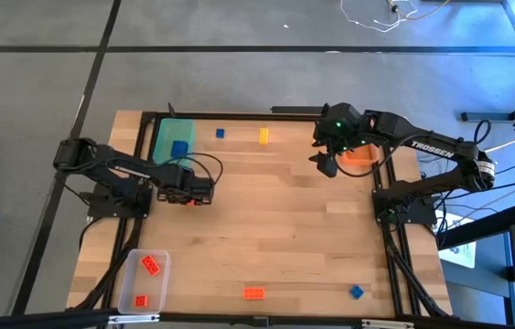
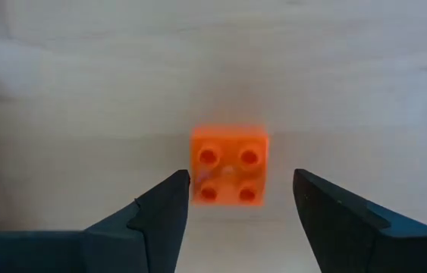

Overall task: Sort & place blocks by color
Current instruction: Put the orange game piece into the transparent bin

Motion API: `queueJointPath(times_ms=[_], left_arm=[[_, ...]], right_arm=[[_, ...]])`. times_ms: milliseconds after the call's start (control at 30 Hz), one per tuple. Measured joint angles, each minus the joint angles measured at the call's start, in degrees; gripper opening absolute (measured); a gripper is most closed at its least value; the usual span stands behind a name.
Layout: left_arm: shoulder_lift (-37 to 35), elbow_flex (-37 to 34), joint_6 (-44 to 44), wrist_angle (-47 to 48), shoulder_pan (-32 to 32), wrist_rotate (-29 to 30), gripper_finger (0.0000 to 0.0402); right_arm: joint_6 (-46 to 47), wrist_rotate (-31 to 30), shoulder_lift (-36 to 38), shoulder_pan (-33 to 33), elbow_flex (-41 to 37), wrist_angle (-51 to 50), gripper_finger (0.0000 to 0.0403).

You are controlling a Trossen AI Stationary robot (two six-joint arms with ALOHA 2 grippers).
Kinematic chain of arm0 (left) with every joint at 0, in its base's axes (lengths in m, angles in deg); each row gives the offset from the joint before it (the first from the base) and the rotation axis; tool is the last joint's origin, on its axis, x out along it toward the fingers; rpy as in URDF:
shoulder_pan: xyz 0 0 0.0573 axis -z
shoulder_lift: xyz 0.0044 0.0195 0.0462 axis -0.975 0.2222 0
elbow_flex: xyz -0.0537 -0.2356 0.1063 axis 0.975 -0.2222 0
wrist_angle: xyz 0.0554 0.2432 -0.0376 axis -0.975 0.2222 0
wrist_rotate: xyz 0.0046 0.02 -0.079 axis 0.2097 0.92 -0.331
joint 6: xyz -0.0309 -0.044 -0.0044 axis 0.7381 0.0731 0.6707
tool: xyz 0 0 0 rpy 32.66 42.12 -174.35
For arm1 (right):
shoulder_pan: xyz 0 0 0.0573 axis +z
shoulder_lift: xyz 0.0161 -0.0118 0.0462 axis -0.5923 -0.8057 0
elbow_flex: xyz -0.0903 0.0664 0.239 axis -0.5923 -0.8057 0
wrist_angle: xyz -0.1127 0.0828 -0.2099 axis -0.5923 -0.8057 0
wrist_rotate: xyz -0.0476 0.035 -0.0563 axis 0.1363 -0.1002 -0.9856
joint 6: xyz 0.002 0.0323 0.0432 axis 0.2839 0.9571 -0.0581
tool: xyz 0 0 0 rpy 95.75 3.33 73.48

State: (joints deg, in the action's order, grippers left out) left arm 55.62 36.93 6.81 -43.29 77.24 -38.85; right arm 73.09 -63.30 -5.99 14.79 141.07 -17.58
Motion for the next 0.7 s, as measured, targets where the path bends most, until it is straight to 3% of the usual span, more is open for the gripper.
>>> queueJointPath(times_ms=[267,500,700], left_arm=[[6.67,0.41,0.46,-0.88,-2.2,-4.35,0.0228],[6.88,0.46,0.05,-1.48,-2.23,-3.89,0.0226],[6.94,0.47,-2.55,-1.64,-2.23,-4.53,0.0179]], right_arm=[[0.0,0.0,0.0,0.01,0.0,-0.01,0.0245],[0.0,0.02,0.0,0.01,0.0,-0.01,0.0245],[0.0,0.0,0.0,0.01,0.0,-0.01,0.0245]])
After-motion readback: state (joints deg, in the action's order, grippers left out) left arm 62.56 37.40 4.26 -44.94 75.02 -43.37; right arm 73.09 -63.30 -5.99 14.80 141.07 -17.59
